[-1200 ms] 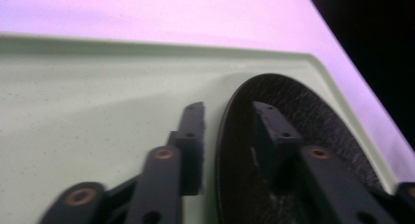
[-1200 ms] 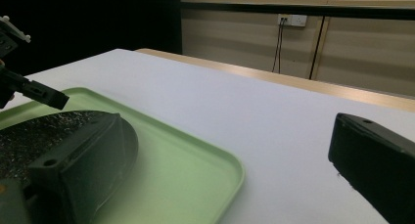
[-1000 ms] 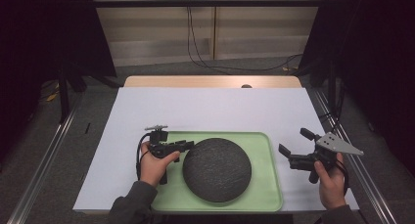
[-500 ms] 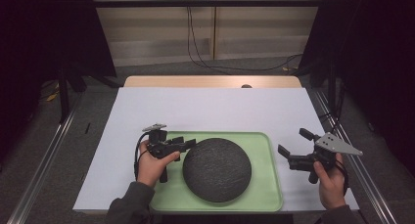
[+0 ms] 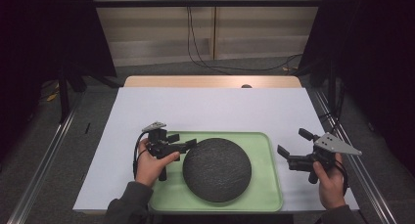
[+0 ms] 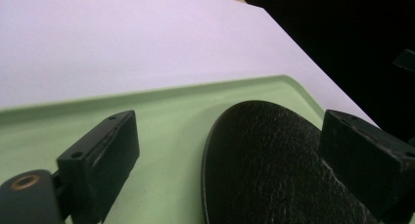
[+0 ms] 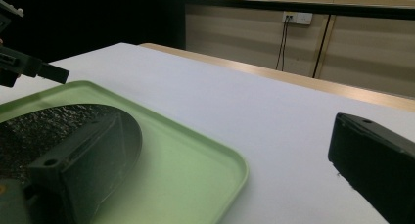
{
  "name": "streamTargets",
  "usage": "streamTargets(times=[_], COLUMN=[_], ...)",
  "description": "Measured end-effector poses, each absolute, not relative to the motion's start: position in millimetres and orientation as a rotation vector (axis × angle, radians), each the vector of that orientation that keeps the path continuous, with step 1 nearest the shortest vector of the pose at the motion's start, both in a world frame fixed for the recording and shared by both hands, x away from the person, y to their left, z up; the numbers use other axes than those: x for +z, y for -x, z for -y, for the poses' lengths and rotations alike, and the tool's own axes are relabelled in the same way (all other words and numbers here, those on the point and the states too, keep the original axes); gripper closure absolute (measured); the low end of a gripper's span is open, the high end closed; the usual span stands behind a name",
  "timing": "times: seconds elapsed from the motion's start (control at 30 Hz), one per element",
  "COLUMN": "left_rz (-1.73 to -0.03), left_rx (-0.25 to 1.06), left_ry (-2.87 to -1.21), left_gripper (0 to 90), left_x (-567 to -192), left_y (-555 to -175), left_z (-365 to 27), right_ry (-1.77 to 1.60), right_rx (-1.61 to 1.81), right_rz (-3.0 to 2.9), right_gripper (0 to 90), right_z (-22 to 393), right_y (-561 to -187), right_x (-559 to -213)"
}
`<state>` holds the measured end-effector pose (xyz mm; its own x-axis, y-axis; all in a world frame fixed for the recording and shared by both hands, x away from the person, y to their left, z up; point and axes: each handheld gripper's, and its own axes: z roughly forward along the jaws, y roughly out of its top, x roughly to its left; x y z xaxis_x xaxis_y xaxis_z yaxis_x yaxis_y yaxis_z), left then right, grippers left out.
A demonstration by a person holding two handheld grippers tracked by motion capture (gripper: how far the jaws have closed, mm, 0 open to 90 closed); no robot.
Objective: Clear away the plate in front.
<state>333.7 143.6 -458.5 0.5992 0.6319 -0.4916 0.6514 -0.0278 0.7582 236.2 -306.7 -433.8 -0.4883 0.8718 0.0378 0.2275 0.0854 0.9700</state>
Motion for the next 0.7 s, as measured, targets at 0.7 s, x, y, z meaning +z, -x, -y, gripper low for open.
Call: streamTargets(times=[0.7], left_rz=[-0.954], left_rx=[0.039], left_ry=[-1.772], left_gripper=[4.7], left_x=[-455], left_y=[-330], left_z=[-162], right_ry=[-1.080], right_rx=[1.433], right_rz=[-1.796], right_gripper=[0.1], right_z=[307], right_y=[-237], right_x=[-434])
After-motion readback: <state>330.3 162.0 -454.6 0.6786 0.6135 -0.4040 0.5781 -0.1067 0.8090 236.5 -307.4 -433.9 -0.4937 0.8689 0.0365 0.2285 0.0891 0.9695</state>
